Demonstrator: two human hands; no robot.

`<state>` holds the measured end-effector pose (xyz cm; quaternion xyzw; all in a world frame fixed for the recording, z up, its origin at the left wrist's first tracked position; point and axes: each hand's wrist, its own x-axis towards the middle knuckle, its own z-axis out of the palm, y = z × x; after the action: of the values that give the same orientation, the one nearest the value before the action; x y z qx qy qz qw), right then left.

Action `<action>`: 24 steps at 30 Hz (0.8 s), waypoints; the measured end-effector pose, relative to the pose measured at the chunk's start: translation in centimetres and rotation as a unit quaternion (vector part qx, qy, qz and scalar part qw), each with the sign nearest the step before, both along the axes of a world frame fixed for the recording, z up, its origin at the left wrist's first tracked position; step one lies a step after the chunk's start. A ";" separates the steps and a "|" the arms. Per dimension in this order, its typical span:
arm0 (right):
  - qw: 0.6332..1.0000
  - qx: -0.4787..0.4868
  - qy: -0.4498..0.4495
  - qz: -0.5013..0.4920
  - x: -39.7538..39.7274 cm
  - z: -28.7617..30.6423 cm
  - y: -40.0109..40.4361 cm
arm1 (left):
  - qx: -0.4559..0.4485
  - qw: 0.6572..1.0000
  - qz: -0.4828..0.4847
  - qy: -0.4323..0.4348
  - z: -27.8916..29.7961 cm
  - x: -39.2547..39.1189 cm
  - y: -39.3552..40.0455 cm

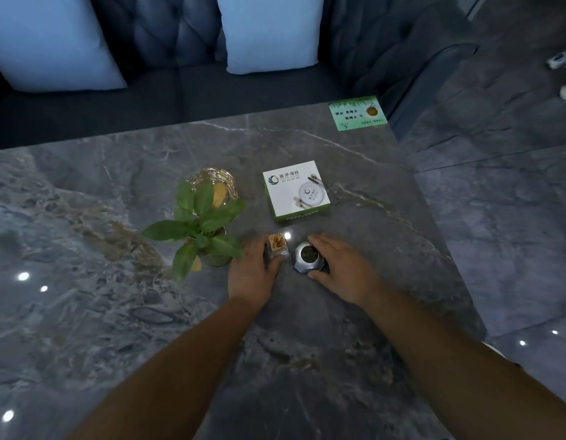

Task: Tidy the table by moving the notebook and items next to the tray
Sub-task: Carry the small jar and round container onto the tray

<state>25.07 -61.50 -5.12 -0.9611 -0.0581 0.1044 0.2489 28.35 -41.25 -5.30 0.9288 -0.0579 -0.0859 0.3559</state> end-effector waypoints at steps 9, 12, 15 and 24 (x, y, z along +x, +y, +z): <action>0.996 0.066 0.029 -0.049 -0.5 1.2 -0.3 | -0.040 0.999 -0.009 0.032 0.7 -0.7 0.8; 0.994 0.084 0.029 -0.068 -1.5 2.5 -0.4 | -0.069 0.997 -0.022 0.026 1.6 -2.1 1.7; 0.993 0.086 0.027 -0.080 -3.0 4.0 -0.2 | -0.078 0.996 -0.021 0.035 2.7 -4.4 3.1; 0.996 0.086 0.035 -0.005 -8.0 5.6 3.8 | -0.079 0.996 0.014 0.049 6.2 -11.7 9.6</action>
<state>17.08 -57.69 0.45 -0.9324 -0.0534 0.1308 0.3327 16.68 -31.69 0.89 0.8931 -0.0340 -0.1212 0.4320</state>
